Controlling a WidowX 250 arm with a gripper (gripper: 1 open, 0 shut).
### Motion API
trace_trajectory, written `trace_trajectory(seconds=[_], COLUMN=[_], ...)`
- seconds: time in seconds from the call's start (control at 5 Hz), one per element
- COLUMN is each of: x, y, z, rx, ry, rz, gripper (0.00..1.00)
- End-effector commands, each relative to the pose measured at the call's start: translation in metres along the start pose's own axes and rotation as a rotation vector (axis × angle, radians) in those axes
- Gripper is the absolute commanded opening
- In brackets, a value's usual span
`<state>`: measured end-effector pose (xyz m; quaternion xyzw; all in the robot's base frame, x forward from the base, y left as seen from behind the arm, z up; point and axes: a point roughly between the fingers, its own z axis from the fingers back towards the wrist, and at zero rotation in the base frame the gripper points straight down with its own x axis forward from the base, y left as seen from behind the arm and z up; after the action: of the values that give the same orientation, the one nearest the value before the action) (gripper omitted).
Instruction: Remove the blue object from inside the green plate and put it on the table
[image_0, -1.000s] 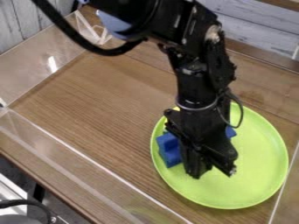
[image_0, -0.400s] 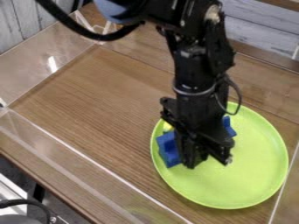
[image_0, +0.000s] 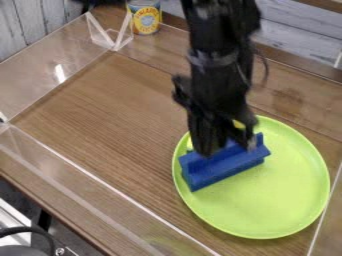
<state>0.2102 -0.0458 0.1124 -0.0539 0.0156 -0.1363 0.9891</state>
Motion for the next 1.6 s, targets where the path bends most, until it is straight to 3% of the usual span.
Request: trace_trajectory(seconds=[0.0, 0.2, 1.4], x=[0.0, -0.003, 0.006], y=[0.025, 0.033, 0.0], z=[0.036, 0.03, -0.004], rx=[0.033, 0.04, 0.019], ry=[-0.07, -0.075, -0.062], rz=[0.038, 0.046, 0.004], gripper=[0.0, 1.0, 1.0])
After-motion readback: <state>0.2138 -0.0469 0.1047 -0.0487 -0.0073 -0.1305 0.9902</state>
